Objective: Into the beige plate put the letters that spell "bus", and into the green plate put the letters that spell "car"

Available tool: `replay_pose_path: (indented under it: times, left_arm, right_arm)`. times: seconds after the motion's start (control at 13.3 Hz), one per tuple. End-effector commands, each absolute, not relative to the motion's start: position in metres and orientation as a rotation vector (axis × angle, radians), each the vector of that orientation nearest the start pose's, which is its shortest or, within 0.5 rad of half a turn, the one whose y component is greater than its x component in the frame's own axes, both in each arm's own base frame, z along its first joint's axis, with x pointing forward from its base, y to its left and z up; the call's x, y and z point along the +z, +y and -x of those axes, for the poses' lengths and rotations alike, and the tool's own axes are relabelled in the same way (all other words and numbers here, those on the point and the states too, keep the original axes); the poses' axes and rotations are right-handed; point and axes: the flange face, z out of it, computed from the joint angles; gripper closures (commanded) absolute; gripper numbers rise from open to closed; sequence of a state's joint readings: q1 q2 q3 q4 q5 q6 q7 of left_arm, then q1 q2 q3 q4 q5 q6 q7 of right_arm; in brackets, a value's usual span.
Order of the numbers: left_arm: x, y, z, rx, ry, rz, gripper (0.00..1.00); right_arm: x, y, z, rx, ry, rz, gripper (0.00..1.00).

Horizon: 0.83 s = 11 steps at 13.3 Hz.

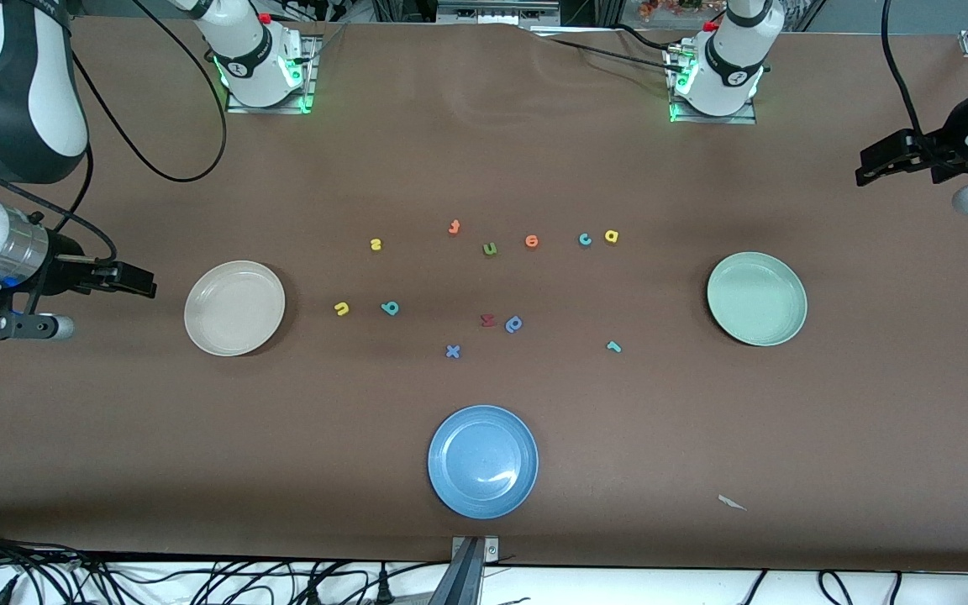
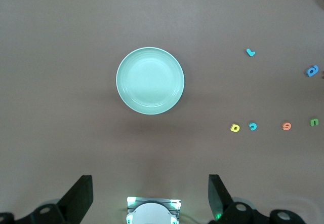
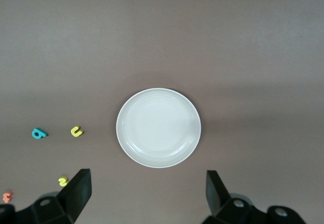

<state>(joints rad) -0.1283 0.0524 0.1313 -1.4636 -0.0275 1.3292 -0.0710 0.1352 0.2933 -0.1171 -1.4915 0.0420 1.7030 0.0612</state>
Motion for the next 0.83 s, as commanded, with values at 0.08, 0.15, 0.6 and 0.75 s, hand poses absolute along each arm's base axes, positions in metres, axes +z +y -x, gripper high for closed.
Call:
replay_pose_path:
  times: [0.08,0.15,0.6,0.75]
  left_arm:
    - [0.626,0.002,-0.55,0.329,-0.136,3.198,0.0]
    - [0.626,0.002,-0.55,0.33,-0.136,3.199,0.0]
    - [0.628,-0.008,-0.55,0.324,-0.103,3.196,0.0]
    - [0.628,-0.01,-0.55,0.324,-0.101,3.194,0.0]
  right_arm:
    - [0.507,0.027,-0.638,0.125,0.072,3.145,0.0]
    - [0.507,0.025,-0.638,0.125,0.077,3.145,0.0]
    - [0.507,0.025,-0.638,0.126,0.07,3.165,0.0]
    - [0.507,0.025,-0.638,0.127,0.07,3.165,0.0]
